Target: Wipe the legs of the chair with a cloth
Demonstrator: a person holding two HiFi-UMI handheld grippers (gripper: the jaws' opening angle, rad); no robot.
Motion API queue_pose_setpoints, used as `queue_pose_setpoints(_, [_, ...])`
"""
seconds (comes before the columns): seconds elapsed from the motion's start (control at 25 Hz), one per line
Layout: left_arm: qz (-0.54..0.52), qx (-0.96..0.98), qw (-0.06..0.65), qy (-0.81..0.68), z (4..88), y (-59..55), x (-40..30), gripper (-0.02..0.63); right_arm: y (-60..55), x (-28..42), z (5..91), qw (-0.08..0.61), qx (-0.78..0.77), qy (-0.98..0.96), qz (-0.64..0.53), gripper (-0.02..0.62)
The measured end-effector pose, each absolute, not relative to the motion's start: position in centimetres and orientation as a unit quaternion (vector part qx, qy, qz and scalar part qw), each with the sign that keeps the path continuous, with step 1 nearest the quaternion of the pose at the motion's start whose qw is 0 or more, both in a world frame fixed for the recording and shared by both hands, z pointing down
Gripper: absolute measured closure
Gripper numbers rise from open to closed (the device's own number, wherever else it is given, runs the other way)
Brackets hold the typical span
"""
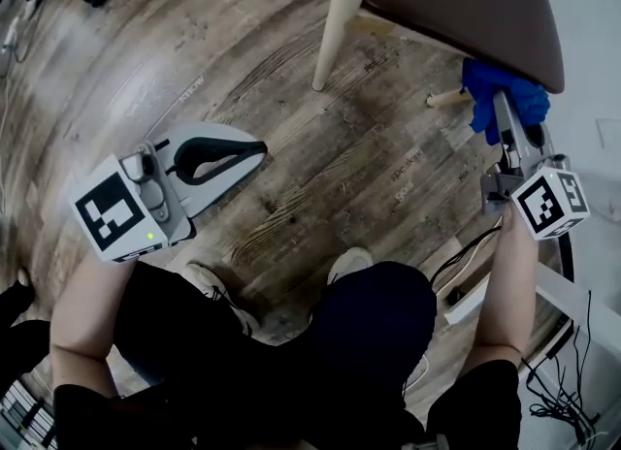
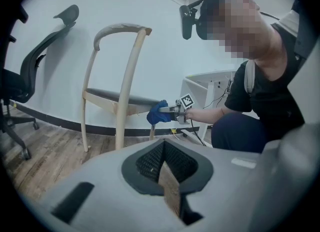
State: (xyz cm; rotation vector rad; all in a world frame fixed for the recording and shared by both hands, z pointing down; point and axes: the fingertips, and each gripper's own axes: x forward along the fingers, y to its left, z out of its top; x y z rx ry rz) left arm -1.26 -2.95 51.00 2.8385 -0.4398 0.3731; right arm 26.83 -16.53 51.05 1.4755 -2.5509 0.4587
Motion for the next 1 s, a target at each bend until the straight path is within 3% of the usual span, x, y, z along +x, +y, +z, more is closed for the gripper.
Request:
queue_pose_setpoints(0.48, [0.115, 0.976, 0.115, -0.147, 50.1, -2.7, -1.1, 0.604, -15.4, 12.0, 48.7, 0.058, 0.341, -0.926, 0.150, 0.517])
queue_pose_setpoints(1.0, [0.107, 0.975, 0.122, -0.149, 49.9, -2.6, -2.2, 0.604, -15.9, 4.5, 49.5, 0.039, 0.281, -0.941, 0.184, 0.517])
